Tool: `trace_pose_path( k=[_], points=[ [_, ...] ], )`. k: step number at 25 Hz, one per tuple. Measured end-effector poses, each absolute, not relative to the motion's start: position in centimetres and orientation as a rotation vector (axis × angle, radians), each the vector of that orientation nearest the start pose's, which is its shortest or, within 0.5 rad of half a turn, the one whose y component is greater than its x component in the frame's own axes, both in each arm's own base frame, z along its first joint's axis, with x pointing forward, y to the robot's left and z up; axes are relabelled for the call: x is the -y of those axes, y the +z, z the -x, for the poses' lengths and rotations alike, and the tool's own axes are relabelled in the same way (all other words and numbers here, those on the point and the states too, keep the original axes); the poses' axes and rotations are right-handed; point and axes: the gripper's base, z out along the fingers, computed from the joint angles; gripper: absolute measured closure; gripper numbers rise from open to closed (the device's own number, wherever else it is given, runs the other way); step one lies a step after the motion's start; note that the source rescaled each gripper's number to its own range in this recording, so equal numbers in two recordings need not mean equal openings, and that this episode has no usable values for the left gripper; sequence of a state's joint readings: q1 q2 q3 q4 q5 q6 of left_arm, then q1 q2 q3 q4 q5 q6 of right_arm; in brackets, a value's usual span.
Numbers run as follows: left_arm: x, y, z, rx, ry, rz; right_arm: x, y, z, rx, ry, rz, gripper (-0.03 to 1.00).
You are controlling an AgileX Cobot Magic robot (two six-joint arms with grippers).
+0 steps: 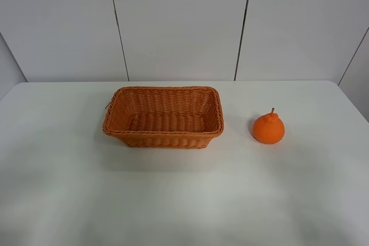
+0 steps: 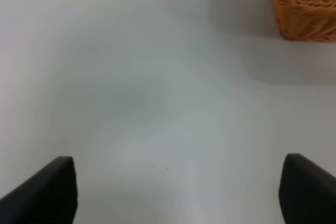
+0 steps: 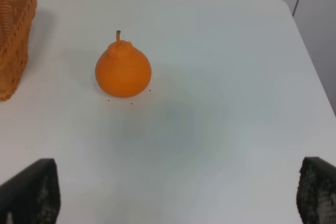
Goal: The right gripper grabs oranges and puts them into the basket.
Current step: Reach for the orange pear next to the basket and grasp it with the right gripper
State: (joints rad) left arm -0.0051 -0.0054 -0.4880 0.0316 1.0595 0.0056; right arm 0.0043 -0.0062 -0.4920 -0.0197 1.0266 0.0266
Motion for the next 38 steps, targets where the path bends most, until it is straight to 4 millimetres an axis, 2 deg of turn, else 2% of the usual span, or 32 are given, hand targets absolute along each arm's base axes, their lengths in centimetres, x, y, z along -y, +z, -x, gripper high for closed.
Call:
trace_pose_path(
  k=[10,12,15,19,24,31,36,38],
  points=[
    [-0.3,27.4,0.4,-2.050,0.038,-0.010,0.2,27.8,0.3,-2.012,-0.004,-0.023,-0.03],
    [-0.3,27.4,0.4,-2.050,0.038,-0.010,0.2,28.4,0.0,-2.028,-0.004,-0.023,-0.03],
    [-0.3,27.4,0.4,-2.050,0.038,-0.010,0.1,30.3,-1.8,-2.096,-0.005,-0.023,-0.03],
    [-0.3,27.4,0.4,-2.050,0.038,-0.010,0.1,32.4,-6.3,-2.261,-0.007,-0.023,-0.03],
    [-0.3,27.4,0.4,-2.050,0.038,-0.010,0.1,32.5,-14.5,-2.511,-0.007,-0.023,-0.03],
    [-0.3,27.4,0.4,-2.050,0.038,-0.010,0.0,28.8,-26.7,-2.799,-0.012,-0.023,-0.03],
    [-0.3,27.4,0.4,-2.050,0.038,-0.010,-0.1,26.3,-33.9,-2.902,-0.011,-0.021,-0.03],
    [-0.3,27.4,0.4,-2.050,0.038,-0.010,-0.7,25.0,-36.0,-2.938,-0.005,-0.003,-0.03]
  ],
)
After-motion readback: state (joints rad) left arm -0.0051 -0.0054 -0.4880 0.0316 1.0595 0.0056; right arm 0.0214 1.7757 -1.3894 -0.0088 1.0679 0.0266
